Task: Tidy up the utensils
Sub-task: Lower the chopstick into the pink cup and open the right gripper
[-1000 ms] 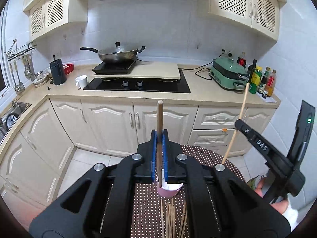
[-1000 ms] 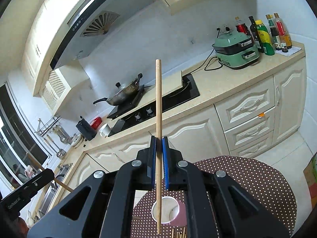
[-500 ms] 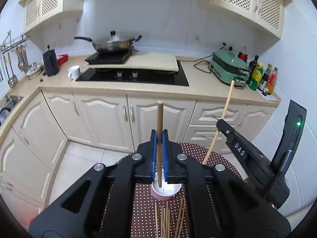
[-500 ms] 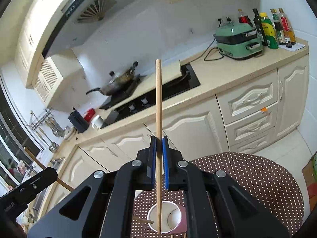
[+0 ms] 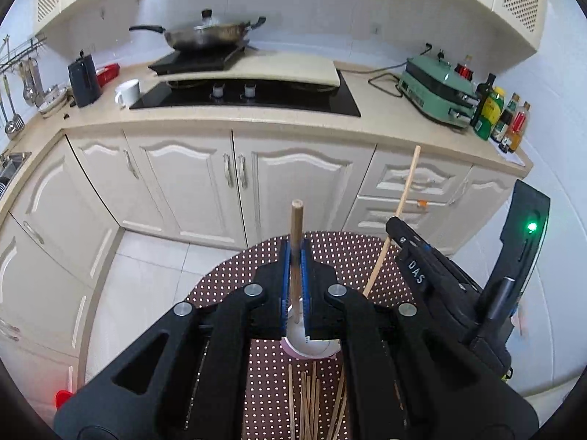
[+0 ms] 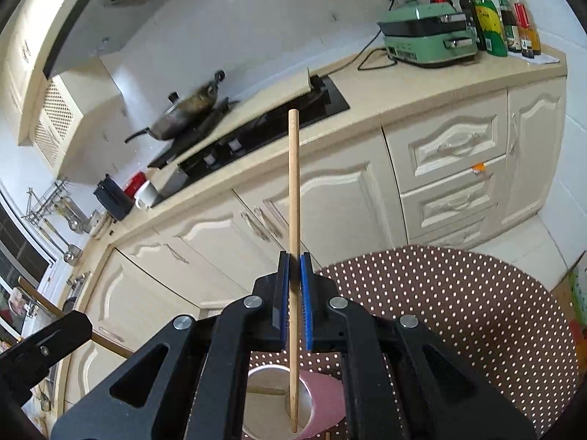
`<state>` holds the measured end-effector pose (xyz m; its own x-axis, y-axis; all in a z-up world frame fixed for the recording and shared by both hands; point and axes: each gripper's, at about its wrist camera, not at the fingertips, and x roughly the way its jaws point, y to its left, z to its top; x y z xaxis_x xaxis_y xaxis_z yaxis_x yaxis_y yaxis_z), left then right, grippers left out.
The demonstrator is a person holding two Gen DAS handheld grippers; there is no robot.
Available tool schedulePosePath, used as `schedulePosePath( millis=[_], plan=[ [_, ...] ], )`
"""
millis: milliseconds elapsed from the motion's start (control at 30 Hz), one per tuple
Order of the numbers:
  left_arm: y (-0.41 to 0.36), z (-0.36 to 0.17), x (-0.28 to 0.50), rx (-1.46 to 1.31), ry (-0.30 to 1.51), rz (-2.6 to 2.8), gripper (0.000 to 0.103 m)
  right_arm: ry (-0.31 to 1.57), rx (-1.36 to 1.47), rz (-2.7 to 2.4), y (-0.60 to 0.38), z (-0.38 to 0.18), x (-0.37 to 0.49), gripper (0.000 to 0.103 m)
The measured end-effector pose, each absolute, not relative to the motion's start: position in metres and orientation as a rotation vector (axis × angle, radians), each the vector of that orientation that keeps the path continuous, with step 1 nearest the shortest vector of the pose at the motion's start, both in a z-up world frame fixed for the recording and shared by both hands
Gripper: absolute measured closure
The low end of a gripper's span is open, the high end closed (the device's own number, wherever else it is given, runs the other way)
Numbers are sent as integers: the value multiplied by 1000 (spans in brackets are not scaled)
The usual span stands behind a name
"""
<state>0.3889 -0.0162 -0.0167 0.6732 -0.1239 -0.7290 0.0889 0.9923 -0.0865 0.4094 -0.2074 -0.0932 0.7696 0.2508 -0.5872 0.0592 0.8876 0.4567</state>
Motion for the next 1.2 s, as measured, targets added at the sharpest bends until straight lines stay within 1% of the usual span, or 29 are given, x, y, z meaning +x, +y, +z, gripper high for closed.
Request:
schedulePosePath(
  millis=[333, 533, 600, 667, 733, 767, 800, 833, 867, 1033, 1133, 1200],
  plan=[
    [-19, -58, 403, -30, 929, -165, 97, 770, 445, 131, -198, -120, 408, 98],
    [-21, -67, 403, 0, 896, -176, 96, 796, 438, 165, -193, -123, 406, 97],
    [-18, -70, 404, -2, 891, -168, 96, 805, 442, 184, -192, -123, 405, 95],
    [-15, -75, 405, -10, 905, -167, 95, 809, 442, 196, -191, -123, 404, 95],
    [-13, -80, 406, -21, 925, -171, 88, 818, 445, 205, -191, -123, 403, 93],
    [-12, -82, 406, -24, 931, -171, 77, 825, 446, 208, -192, -122, 402, 91],
    [-11, -83, 405, -24, 931, -169, 61, 829, 447, 212, -192, -122, 402, 88],
    [-9, -84, 403, -25, 923, -164, 54, 832, 446, 211, -193, -122, 401, 84],
    [-8, -84, 400, -29, 910, -161, 53, 832, 446, 207, -195, -121, 399, 82],
    [-4, -88, 396, -29, 923, -151, 53, 822, 434, 209, -200, -116, 392, 61],
    [-2, -88, 393, -33, 923, -148, 53, 812, 415, 208, -202, -112, 388, 56],
    [-1, -87, 392, -33, 919, -145, 53, 811, 412, 206, -203, -110, 385, 55]
  ],
)
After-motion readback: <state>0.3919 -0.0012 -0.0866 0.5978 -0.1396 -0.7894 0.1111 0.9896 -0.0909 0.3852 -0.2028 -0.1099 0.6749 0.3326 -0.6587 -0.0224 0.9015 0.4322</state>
